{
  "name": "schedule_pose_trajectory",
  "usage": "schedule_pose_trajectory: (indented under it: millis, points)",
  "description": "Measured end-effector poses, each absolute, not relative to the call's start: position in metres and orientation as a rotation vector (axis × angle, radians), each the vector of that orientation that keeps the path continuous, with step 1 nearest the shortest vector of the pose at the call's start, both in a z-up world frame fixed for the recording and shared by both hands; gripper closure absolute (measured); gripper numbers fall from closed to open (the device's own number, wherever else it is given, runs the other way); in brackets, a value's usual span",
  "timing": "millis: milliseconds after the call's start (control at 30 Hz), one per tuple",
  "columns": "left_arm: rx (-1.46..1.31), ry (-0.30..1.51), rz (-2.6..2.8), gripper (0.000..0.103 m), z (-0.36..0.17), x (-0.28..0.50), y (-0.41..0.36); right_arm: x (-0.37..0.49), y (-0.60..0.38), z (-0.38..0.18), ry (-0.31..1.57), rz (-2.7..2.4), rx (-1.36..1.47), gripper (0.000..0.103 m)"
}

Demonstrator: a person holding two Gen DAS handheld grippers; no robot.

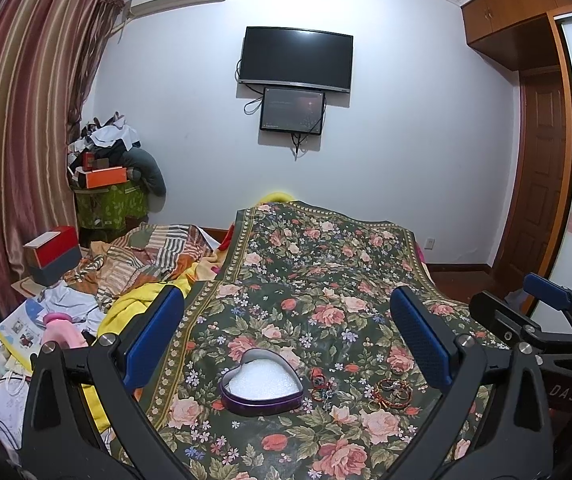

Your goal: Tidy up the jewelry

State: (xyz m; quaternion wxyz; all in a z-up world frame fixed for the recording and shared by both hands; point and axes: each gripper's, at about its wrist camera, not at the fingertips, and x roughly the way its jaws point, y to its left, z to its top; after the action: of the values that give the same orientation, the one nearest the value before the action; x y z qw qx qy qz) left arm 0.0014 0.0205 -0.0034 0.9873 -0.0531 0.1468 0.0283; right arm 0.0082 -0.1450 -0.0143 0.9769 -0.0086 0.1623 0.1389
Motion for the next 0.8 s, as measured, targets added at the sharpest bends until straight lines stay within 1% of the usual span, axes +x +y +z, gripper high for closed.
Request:
schedule_pose_trajectory:
  millis: [800]
  points:
    - [-0.101, 0.302, 0.054, 0.000, -0.0035, 0.0003, 0.0214, 0.0103, -0.1479, -0.0151, 0.340, 0.281, -0.004, 0.000]
